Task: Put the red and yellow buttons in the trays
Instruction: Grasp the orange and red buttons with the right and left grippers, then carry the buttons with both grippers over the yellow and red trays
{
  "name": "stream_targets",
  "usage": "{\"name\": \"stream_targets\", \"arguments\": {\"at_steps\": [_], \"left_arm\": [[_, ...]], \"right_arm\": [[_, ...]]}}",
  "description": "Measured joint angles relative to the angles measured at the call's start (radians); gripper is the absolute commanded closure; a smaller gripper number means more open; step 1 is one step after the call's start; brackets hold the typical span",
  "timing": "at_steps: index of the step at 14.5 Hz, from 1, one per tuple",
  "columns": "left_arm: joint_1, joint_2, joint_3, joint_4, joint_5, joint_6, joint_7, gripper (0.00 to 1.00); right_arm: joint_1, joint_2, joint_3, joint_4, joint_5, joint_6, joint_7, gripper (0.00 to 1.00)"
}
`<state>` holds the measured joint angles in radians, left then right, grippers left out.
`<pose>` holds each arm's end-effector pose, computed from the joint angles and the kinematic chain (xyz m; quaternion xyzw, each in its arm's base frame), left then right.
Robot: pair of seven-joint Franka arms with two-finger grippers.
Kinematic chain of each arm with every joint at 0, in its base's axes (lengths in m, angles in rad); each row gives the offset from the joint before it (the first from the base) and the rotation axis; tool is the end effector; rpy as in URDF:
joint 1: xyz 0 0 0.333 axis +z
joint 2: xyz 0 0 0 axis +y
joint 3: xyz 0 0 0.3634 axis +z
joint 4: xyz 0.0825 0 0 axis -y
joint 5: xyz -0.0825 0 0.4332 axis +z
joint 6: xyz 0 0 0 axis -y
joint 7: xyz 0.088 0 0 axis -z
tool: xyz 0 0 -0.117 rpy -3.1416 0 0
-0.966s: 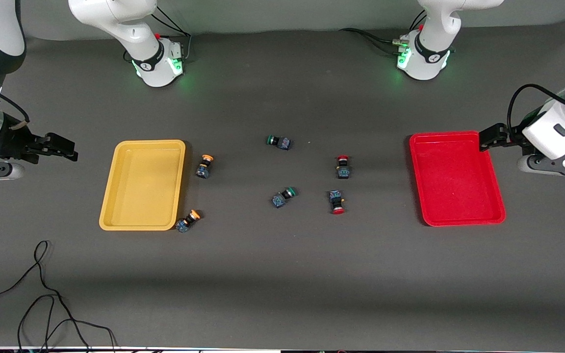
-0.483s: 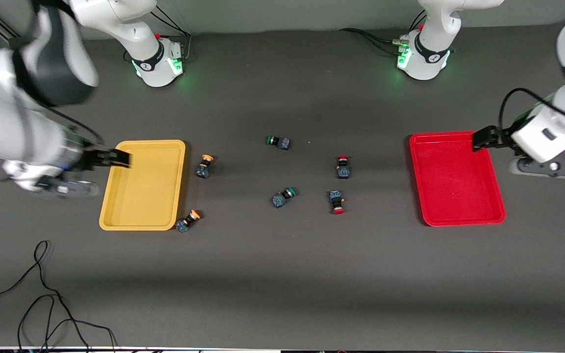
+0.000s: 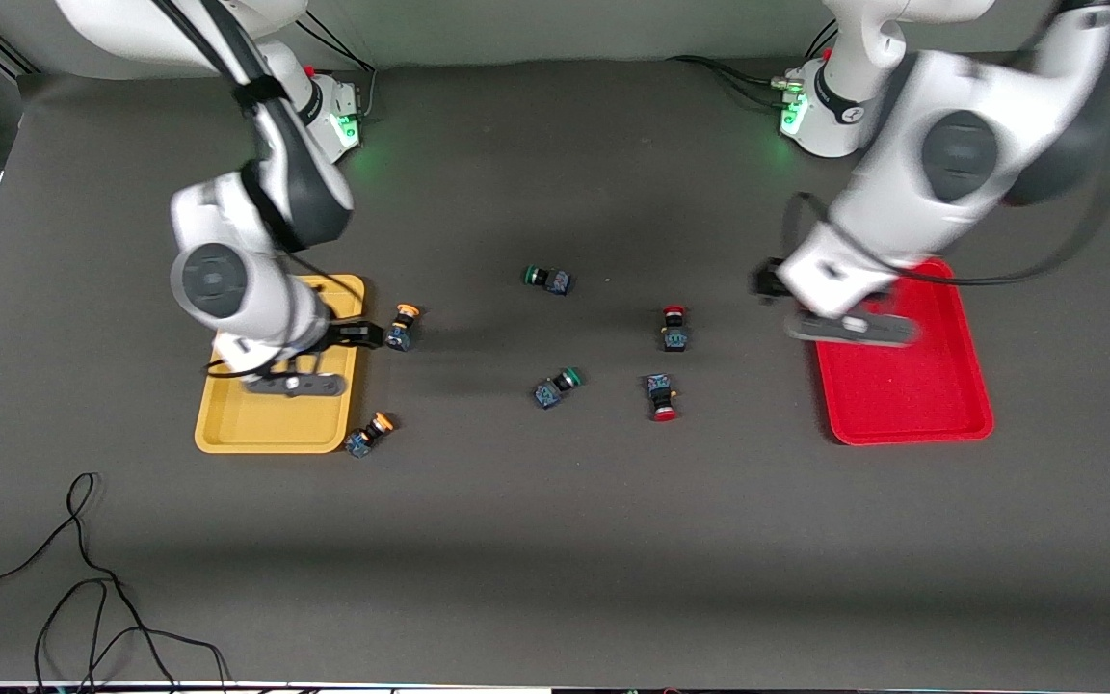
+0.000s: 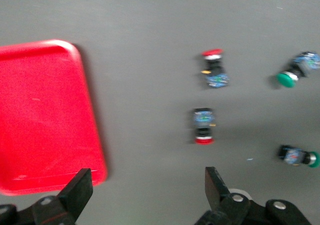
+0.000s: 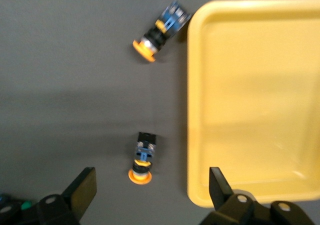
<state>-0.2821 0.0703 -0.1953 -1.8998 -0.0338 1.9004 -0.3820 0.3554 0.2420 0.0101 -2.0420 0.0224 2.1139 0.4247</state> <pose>0.5491 -0.2847 0.4753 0.9983 -0.0416 -0.0405 0.0063 0.5746 0.2211 0.3148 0.9957 -0.0361 -0.0824 0.0232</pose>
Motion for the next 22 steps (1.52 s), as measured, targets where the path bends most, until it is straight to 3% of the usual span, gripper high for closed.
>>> {"name": "stream_targets", "arguments": {"at_steps": [3,5,9,13,16,19,20,22], "left_arm": [[-0.1,0.023,-0.004,-0.018,0.0,0.063,-0.089,0.0],[-0.128,0.041,-0.003,-0.062,0.0,0.155,-0.111,0.0],[-0.169,0.115,-0.003,-0.229,0.001,0.43,-0.133,0.0],[-0.18,0.243,0.0,-0.267,0.018,0.575,-0.142,0.0],[-0.18,0.314,0.006,-0.266,0.022,0.631,-0.153,0.0],[-0.18,0.359,0.009,-0.263,0.023,0.661,-0.168,0.06],[-0.18,0.369,0.013,-0.26,0.023,0.666,-0.171,0.17],[-0.18,0.387,0.026,-0.245,0.023,0.667,-0.181,0.52]], "right_arm": [[-0.001,0.006,0.01,-0.149,0.0,0.174,0.012,0.0],[-0.003,0.022,0.023,-0.191,0.0,0.225,0.041,0.0],[-0.001,0.094,0.098,-0.199,0.0,0.307,0.163,0.0],[-0.002,0.133,0.113,-0.198,0.0,0.321,0.187,0.06],[-0.004,0.138,0.112,-0.198,0.0,0.321,0.187,0.21],[-0.004,0.138,0.112,-0.198,0.0,0.321,0.187,0.54],[-0.004,0.138,0.112,-0.198,0.0,0.321,0.187,0.66],[-0.005,0.138,0.112,-0.198,0.0,0.321,0.187,0.86]]}}
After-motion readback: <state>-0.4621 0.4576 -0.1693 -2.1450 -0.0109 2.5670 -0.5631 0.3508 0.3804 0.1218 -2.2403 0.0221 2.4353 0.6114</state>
